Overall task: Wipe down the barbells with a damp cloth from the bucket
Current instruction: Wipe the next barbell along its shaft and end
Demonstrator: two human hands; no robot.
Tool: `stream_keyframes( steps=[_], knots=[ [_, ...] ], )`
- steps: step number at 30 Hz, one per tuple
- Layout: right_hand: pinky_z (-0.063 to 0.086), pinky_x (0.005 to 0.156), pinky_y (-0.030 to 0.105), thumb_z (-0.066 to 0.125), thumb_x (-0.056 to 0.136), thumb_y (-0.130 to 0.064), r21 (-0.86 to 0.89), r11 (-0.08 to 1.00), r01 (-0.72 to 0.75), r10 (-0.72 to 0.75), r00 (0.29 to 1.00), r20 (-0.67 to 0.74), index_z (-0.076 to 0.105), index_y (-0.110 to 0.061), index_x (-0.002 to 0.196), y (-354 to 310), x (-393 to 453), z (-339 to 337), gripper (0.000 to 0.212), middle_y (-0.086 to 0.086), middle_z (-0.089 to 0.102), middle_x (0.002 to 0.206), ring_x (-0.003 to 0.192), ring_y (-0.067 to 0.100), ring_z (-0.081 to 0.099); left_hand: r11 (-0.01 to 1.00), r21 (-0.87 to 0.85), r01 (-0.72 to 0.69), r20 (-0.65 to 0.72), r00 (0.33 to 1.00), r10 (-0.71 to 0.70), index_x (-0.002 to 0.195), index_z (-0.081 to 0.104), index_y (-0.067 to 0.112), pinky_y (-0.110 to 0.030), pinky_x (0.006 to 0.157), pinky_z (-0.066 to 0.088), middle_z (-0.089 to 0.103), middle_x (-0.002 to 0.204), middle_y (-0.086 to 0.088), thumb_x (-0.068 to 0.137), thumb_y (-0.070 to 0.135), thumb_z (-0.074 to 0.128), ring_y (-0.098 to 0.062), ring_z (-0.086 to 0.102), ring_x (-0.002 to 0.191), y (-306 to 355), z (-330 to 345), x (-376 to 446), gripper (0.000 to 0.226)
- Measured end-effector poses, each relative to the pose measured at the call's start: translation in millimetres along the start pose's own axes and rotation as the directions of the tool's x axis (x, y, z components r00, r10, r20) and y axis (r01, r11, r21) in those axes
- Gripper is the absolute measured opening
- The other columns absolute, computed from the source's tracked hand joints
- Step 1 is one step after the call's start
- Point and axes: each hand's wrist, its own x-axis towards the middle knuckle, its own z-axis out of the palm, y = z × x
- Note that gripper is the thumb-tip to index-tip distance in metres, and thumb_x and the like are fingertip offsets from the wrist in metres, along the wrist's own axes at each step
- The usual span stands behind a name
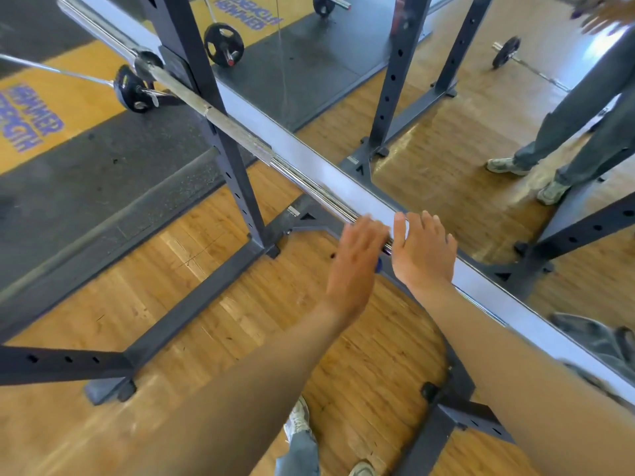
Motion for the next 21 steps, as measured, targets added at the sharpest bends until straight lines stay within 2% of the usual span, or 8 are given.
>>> stream_keyframes(
  steps=[3,5,7,11,13,16,19,21],
  knots=[
    [0.034,0.113,0.055,-0.01,0.094,-0.064,0.009,1.0,-0.007,0.007,1.0,-0.005,0.053,-0.023,0.139,-1.0,-0.1,0.6,0.088,0.008,0.051,0.148,0.144,0.03,0.037,0.984,0.019,-0.175,0.051,0.983,0.174,0.142,0.053,0.011,-0.041,0.127,0.016,0.051,0.144,-0.002,0.089,-0.007,0.033,-0.025,0.035,0.146,-23.3,-3.8,0.4,0.059],
    [0.035,0.114,0.055,-0.016,0.092,-0.067,0.023,1.0,-0.017,0.017,1.0,-0.013,0.054,-0.021,0.14,-1.7,0.6,-0.3,0.096,0.009,0.052,0.149,0.145,0.031,0.038,0.998,0.045,-0.052,-0.005,0.999,0.052,0.137,0.054,0.014,-0.048,0.125,0.023,0.052,0.139,0.002,0.09,-0.016,0.04,-0.022,0.039,0.143,-62.3,-25.1,23.5,0.058],
    [0.039,0.11,0.056,-0.024,0.087,-0.07,0.022,1.0,-0.015,0.015,1.0,-0.019,0.056,-0.019,0.138,-2.1,-1.0,-3.1,0.108,0.01,0.055,0.145,0.14,0.032,0.043,0.994,0.087,0.06,-0.078,0.996,-0.054,0.135,0.054,0.016,-0.054,0.126,0.018,0.051,0.139,0.004,0.085,-0.021,0.054,-0.023,0.035,0.146,-94.8,-45.7,44.7,0.062],
    [0.033,0.114,0.058,-0.023,0.091,-0.064,0.032,0.999,0.025,-0.024,0.999,-0.026,0.048,-0.024,0.145,-15.0,1.1,-2.7,0.098,0.009,0.047,0.153,0.145,0.03,0.036,0.989,0.053,0.139,-0.106,0.985,-0.133,0.136,0.053,0.008,-0.042,0.127,0.001,0.049,0.144,-0.005,0.08,-0.022,0.051,-0.026,0.023,0.151,-75.5,-41.5,45.9,0.063],
    [0.027,0.118,0.058,-0.014,0.096,-0.059,0.075,0.996,0.04,-0.038,0.999,-0.033,0.043,-0.025,0.149,-39.1,10.3,0.3,0.085,0.007,0.038,0.16,0.15,0.027,0.029,0.999,0.049,0.02,-0.067,0.998,-0.017,0.139,0.052,0.008,-0.04,0.128,0.005,0.048,0.147,-0.005,0.084,-0.016,0.042,-0.025,0.022,0.153,-64.3,-33.5,30.7,0.061],
    [0.025,0.119,0.057,-0.015,0.093,-0.056,0.12,0.988,0.094,-0.093,0.996,-0.014,0.043,-0.027,0.149,-85.2,33.0,2.5,0.085,0.007,0.034,0.162,0.152,0.027,0.025,0.988,0.101,-0.116,-0.053,0.991,0.122,0.14,0.051,0.011,-0.048,0.126,0.019,0.047,0.147,-0.002,0.086,-0.018,0.05,-0.023,0.025,0.152,-104.0,-45.1,41.1,0.061],
    [0.022,0.12,0.057,-0.019,0.089,-0.058,0.099,0.983,0.152,-0.154,0.988,0.007,0.039,-0.025,0.151,-116.3,52.5,7.3,0.09,0.008,0.03,0.164,0.153,0.028,0.023,0.986,0.166,-0.008,-0.089,0.996,0.023,0.132,0.051,0.014,-0.05,0.122,0.026,0.05,0.139,0.0,0.084,-0.018,0.057,-0.025,0.031,0.148,-149.5,-71.3,72.7,0.058],
    [0.021,0.121,0.057,-0.014,0.094,-0.058,0.088,0.983,0.162,-0.165,0.986,0.028,0.035,-0.025,0.154,-130.3,62.8,15.7,0.084,0.008,0.029,0.165,0.153,0.028,0.021,0.986,0.154,0.069,-0.128,0.991,-0.049,0.129,0.053,0.012,-0.049,0.122,0.026,0.052,0.136,-0.002,0.087,-0.013,0.05,-0.026,0.032,0.147,-149.1,-76.0,80.3,0.049]
  ],
)
